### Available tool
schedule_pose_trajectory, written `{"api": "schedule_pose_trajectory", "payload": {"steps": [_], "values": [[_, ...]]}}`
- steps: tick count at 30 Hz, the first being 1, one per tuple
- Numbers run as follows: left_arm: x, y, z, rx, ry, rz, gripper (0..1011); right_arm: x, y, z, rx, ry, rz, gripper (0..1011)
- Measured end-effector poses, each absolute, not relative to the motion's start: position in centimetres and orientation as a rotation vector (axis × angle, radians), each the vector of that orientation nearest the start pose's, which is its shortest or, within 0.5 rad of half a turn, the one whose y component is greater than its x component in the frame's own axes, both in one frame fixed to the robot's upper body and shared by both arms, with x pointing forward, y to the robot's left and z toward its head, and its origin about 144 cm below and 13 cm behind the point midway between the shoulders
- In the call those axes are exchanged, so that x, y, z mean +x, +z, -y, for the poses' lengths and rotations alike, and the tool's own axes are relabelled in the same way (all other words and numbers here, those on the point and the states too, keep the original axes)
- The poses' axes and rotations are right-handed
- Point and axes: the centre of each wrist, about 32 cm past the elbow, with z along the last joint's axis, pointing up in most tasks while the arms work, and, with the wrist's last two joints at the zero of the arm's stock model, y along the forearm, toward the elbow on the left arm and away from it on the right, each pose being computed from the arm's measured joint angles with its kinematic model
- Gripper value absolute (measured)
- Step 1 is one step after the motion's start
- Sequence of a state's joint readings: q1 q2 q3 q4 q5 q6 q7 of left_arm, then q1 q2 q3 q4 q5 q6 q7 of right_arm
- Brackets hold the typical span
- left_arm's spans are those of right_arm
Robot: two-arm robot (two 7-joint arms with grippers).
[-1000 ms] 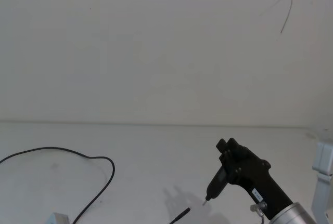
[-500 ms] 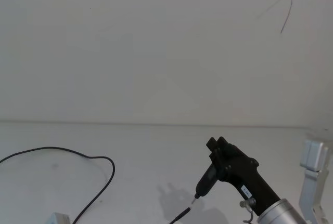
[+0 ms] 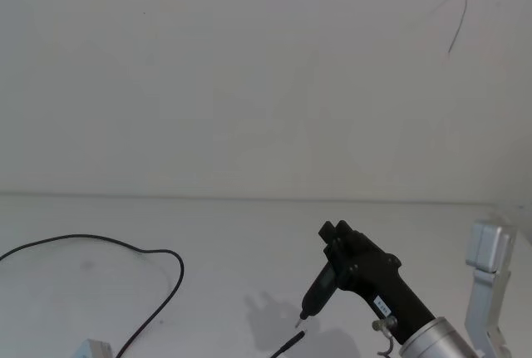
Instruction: Pick up the data cable with the one hand.
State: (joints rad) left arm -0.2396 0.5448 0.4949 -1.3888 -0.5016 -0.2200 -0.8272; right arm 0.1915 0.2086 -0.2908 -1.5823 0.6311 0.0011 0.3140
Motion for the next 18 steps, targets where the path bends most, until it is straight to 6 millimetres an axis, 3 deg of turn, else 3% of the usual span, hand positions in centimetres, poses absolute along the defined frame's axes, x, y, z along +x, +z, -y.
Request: {"api": "schedule_pose_trajectory", "payload": {"steps": [18], "values": [[49.7, 113.75, -28.13, 0.064, 0.407, 0.083, 40, 50.22, 119.08, 20.0, 0.378, -0.954, -0.186, 251]]}}
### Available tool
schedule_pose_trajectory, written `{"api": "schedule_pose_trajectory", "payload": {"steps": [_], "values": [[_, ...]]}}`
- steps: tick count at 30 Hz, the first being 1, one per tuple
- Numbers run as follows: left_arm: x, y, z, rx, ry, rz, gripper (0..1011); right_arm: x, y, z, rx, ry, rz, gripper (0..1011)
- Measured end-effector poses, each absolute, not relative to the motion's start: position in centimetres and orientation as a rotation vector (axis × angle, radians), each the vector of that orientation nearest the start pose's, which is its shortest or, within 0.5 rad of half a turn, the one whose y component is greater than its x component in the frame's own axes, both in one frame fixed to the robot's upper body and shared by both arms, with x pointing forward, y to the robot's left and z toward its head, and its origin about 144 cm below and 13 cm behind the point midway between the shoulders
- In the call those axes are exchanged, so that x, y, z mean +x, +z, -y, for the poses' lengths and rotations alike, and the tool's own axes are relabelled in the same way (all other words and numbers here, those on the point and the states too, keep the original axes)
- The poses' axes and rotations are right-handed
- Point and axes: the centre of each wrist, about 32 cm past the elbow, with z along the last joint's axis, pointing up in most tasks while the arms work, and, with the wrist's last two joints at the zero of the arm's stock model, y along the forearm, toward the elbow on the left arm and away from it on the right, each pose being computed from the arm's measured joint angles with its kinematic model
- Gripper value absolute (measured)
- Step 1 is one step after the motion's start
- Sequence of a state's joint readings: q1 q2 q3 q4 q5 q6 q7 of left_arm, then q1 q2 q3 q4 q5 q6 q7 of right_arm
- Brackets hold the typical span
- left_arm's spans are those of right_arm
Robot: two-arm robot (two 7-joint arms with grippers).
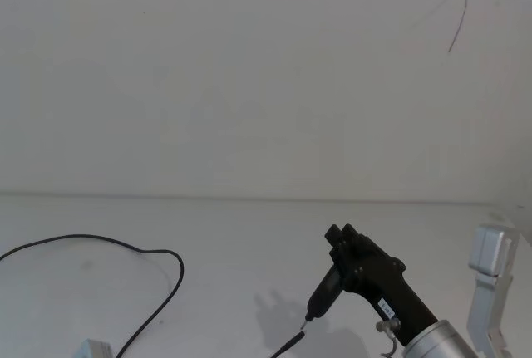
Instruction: Pick up the data cable with the one hand.
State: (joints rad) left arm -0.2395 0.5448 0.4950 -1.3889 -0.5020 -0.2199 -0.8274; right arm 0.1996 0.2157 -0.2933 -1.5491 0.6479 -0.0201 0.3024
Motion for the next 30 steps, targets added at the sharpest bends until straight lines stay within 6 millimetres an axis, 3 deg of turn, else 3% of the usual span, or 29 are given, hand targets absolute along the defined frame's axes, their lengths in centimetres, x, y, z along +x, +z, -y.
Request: {"api": "schedule_pose_trajectory", "payload": {"steps": [30], "values": [[49.7, 113.75, -28.13, 0.064, 0.407, 0.083, 40, 49.65, 118.4, 20.76, 0.369, -0.957, -0.207, 251]]}}
